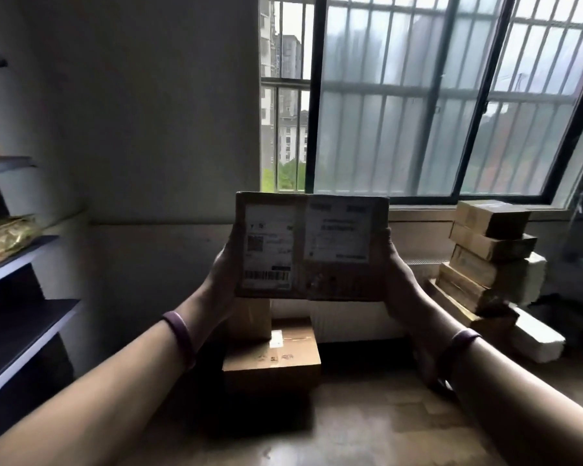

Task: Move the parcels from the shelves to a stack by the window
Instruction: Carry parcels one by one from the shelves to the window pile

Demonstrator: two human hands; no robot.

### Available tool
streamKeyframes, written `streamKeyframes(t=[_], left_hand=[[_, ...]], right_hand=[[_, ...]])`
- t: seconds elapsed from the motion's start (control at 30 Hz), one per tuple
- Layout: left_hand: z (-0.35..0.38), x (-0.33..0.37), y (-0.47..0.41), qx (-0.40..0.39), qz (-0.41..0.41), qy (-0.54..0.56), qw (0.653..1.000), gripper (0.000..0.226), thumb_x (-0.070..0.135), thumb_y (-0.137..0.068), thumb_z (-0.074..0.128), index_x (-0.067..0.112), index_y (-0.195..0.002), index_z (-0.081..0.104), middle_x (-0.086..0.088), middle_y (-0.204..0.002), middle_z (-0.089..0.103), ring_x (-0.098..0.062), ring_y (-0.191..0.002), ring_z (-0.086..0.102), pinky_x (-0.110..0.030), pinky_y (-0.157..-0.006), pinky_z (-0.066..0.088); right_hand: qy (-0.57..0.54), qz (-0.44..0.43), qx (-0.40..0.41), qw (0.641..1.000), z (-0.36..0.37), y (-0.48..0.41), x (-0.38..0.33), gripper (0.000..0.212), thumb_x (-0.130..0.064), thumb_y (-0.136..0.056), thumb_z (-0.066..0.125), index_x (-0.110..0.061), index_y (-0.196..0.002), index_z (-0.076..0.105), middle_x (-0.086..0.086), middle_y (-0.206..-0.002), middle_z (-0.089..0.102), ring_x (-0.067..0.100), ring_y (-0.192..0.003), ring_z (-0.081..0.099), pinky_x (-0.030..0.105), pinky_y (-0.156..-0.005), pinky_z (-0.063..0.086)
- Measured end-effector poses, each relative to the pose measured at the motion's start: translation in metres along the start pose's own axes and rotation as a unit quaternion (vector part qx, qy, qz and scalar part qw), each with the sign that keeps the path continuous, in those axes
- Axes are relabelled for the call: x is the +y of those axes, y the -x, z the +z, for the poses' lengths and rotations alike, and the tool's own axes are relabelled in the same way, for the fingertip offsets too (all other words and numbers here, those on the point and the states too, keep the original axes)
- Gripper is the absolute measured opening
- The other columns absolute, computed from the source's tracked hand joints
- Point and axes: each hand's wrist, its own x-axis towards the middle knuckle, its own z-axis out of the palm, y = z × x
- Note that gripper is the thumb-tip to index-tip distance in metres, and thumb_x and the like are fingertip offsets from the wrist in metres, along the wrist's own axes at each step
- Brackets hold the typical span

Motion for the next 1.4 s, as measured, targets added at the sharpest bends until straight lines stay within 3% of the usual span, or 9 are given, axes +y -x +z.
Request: streamKeyframes(t=[0.27, 0.37, 0.53, 0.73, 0.87, 0.97, 1.07, 1.2, 1.4], left_hand=[[0.012, -0.073, -0.152, 0.062, -0.045, 0.02, 0.997, 0.072, 0.062, -0.098, 0.029, 0.006, -0.135, 0.055, -0.022, -0.13, 0.062, -0.043, -0.118, 0.059, -0.064, -0.099, 0.045], [0.013, -0.093, -0.215, 0.099, -0.073, 0.037, 0.992, 0.07, 0.064, -0.096, 0.031, 0.011, -0.131, 0.06, -0.019, -0.128, 0.064, -0.039, -0.115, 0.062, -0.057, -0.095, 0.051], [0.01, -0.113, -0.296, 0.172, -0.098, 0.037, 0.98, 0.063, 0.058, -0.1, 0.03, 0.013, -0.13, 0.061, -0.016, -0.122, 0.068, -0.028, -0.1, 0.071, -0.037, -0.067, 0.06], [-0.003, -0.143, -0.363, 0.187, -0.123, 0.03, 0.974, 0.068, 0.064, -0.097, 0.031, 0.014, -0.128, 0.064, -0.013, -0.12, 0.07, -0.03, -0.108, 0.068, -0.04, -0.08, 0.058], [-0.024, -0.17, -0.413, 0.186, -0.132, 0.039, 0.973, 0.069, 0.066, -0.096, 0.028, 0.016, -0.13, 0.062, -0.013, -0.121, 0.069, -0.031, -0.11, 0.067, -0.047, -0.093, 0.054], [-0.042, -0.191, -0.457, 0.181, -0.141, 0.053, 0.972, 0.07, 0.066, -0.096, 0.028, 0.014, -0.131, 0.061, -0.015, -0.122, 0.068, -0.033, -0.111, 0.066, -0.047, -0.091, 0.055], [-0.062, -0.211, -0.51, 0.181, -0.146, 0.069, 0.97, 0.069, 0.063, -0.097, 0.03, 0.012, -0.132, 0.06, -0.018, -0.122, 0.067, -0.035, -0.111, 0.066, -0.051, -0.093, 0.054], [-0.096, -0.238, -0.587, 0.172, -0.174, 0.079, 0.966, 0.07, 0.064, -0.097, 0.029, 0.012, -0.134, 0.057, -0.02, -0.125, 0.065, -0.037, -0.113, 0.064, -0.057, -0.1, 0.047], [-0.137, -0.272, -0.67, 0.163, -0.215, 0.042, 0.962, 0.071, 0.067, -0.096, 0.027, 0.016, -0.131, 0.061, -0.015, -0.121, 0.068, -0.033, -0.112, 0.065, -0.053, -0.102, 0.047]], right_hand=[[-0.017, 0.013, 0.003, 1.0, -0.056, -0.161, 0.046, 0.06, -0.051, -0.103, 0.023, -0.017, -0.149, 0.042, 0.013, -0.142, 0.057, 0.032, -0.131, 0.054, 0.054, -0.113, 0.039], [-0.016, 0.025, -0.008, 1.0, -0.077, -0.226, 0.058, 0.06, -0.057, -0.102, 0.026, -0.021, -0.143, 0.051, 0.008, -0.134, 0.064, 0.027, -0.123, 0.061, 0.051, -0.109, 0.045], [0.004, 0.028, -0.041, 0.999, -0.099, -0.318, 0.083, 0.068, -0.079, -0.086, 0.035, -0.034, -0.129, 0.063, 0.001, -0.124, 0.071, 0.022, -0.114, 0.068, 0.046, -0.099, 0.052], [-0.003, 0.046, -0.043, 0.998, -0.11, -0.406, 0.122, 0.056, -0.087, -0.077, 0.045, -0.05, -0.109, 0.071, -0.01, -0.116, 0.074, 0.011, -0.108, 0.07, 0.043, -0.103, 0.048], [0.016, 0.063, -0.017, 0.998, -0.108, -0.458, 0.146, 0.072, -0.087, -0.078, 0.043, -0.036, -0.123, 0.067, -0.005, -0.12, 0.073, 0.018, -0.113, 0.068, 0.048, -0.106, 0.048], [0.013, 0.093, -0.03, 0.995, -0.108, -0.501, 0.167, 0.083, -0.084, -0.078, 0.045, -0.028, -0.138, 0.056, 0.0, -0.133, 0.066, 0.024, -0.122, 0.063, 0.053, -0.11, 0.043], [-0.006, 0.111, 0.004, 0.994, -0.106, -0.555, 0.19, 0.066, -0.068, -0.096, 0.034, -0.02, -0.133, 0.061, 0.004, -0.124, 0.071, 0.024, -0.114, 0.068, 0.047, -0.103, 0.05], [0.008, 0.116, 0.018, 0.993, -0.094, -0.626, 0.212, 0.066, -0.067, -0.096, 0.031, -0.021, -0.133, 0.061, 0.006, -0.123, 0.071, 0.023, -0.11, 0.07, 0.04, -0.093, 0.055], [0.067, 0.15, 0.053, 0.985, -0.093, -0.714, 0.25, 0.059, -0.064, -0.097, 0.038, -0.025, -0.135, 0.06, 0.005, -0.125, 0.07, 0.026, -0.114, 0.067, 0.048, -0.104, 0.049]])
